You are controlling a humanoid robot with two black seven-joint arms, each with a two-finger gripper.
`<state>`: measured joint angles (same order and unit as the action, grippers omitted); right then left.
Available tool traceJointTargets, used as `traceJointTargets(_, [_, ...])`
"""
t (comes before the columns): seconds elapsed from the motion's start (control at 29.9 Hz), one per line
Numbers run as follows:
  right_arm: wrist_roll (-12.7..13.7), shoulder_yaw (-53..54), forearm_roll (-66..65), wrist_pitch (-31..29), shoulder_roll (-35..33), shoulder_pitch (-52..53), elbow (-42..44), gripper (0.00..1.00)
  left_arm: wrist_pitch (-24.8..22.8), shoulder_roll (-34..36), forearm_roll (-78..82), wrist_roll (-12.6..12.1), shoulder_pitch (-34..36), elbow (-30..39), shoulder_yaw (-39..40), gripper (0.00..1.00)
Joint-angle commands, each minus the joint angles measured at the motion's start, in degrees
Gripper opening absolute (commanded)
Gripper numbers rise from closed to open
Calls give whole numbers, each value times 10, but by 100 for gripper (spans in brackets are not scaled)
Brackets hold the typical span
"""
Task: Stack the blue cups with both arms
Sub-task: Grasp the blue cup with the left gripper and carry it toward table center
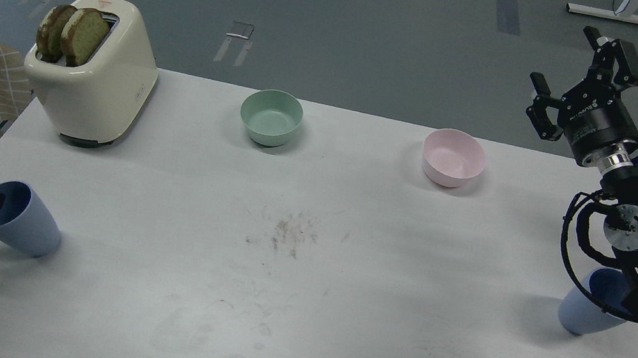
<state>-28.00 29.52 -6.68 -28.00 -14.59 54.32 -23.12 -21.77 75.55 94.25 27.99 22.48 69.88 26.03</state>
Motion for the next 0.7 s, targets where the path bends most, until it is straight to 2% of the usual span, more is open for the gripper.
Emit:
traceJointTargets(0.0, [0, 0, 0, 0, -5, 0, 0, 100, 27, 5, -4, 0, 1, 1, 1, 0])
traceJointTargets(0.17, [0, 0, 0, 0, -18, 6, -14, 100, 31, 7, -3, 0, 12, 18, 15, 0])
traceJointTargets(0.3, [0, -1, -3, 0, -31, 43, -32, 100, 24, 5, -1, 0, 88, 71, 14, 0])
traceJointTargets(0.37, [0, -1, -10, 0, -32, 55, -32, 100, 21, 5, -1, 0, 105, 87, 14, 0])
traceJointTargets(0.47, [0, -4, -27, 0, -31, 89, -32, 100, -6, -5, 7, 0, 159, 120, 15, 0])
traceJointTargets(0.6, [0, -38, -38, 0, -30, 136, -32, 100, -62, -71, 22, -25, 210, 155, 15, 0])
traceJointTargets(0.67, [0, -60, -38, 0, -29, 157, -33, 100, -62, -96, 27, -36, 231, 166, 14, 0])
